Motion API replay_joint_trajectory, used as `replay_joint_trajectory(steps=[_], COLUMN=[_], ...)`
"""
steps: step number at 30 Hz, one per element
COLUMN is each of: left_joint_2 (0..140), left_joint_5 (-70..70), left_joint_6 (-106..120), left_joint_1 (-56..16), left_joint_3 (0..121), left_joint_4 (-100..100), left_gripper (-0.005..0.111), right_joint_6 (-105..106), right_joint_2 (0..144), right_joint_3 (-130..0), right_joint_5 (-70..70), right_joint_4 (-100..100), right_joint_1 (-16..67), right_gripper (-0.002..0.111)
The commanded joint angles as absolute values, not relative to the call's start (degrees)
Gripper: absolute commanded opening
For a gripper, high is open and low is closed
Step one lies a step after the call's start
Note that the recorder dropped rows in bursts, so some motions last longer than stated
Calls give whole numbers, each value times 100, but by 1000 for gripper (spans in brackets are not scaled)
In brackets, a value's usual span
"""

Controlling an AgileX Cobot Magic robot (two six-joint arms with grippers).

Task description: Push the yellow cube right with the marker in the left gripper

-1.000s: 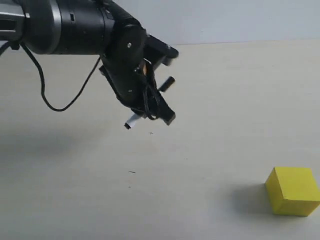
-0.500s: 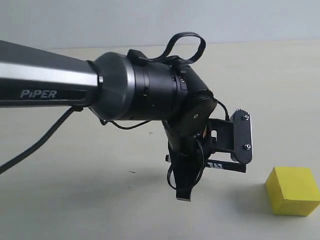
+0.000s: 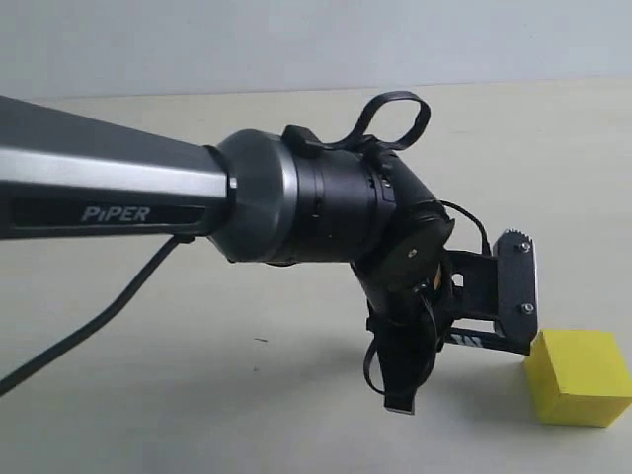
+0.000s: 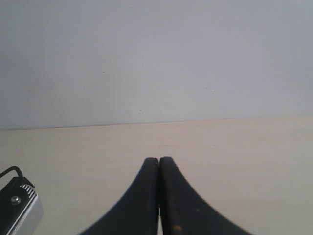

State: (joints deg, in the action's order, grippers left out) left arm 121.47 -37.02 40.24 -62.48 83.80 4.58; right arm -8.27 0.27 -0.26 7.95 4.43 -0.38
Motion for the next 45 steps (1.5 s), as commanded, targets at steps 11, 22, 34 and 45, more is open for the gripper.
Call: replay_joint_trajectory(steps=[11,22,34,45], left_joint_2=[12165,11626,11807,12222], left_joint_5=[-4076,-5307,-5044,-5022], left_joint_6=[2962,-1283,-1363,-3288], left_joint_1=[-6076,-4438,-4395,-4382], left_joint_3=[8818,8818,8818,8818], left_joint_4=[459,700,-1441,-827], left_gripper=[0,0,0,0], right_joint_6=[-820,-820,-820,-807], right_joint_2=[0,0,0,0], right_joint_3=[0,0,0,0], right_joint_5=[767,767,767,767], right_joint_4=[452,452,452,452], right_joint_1=[-33,-33,-33,-33], right_gripper=[0,0,0,0])
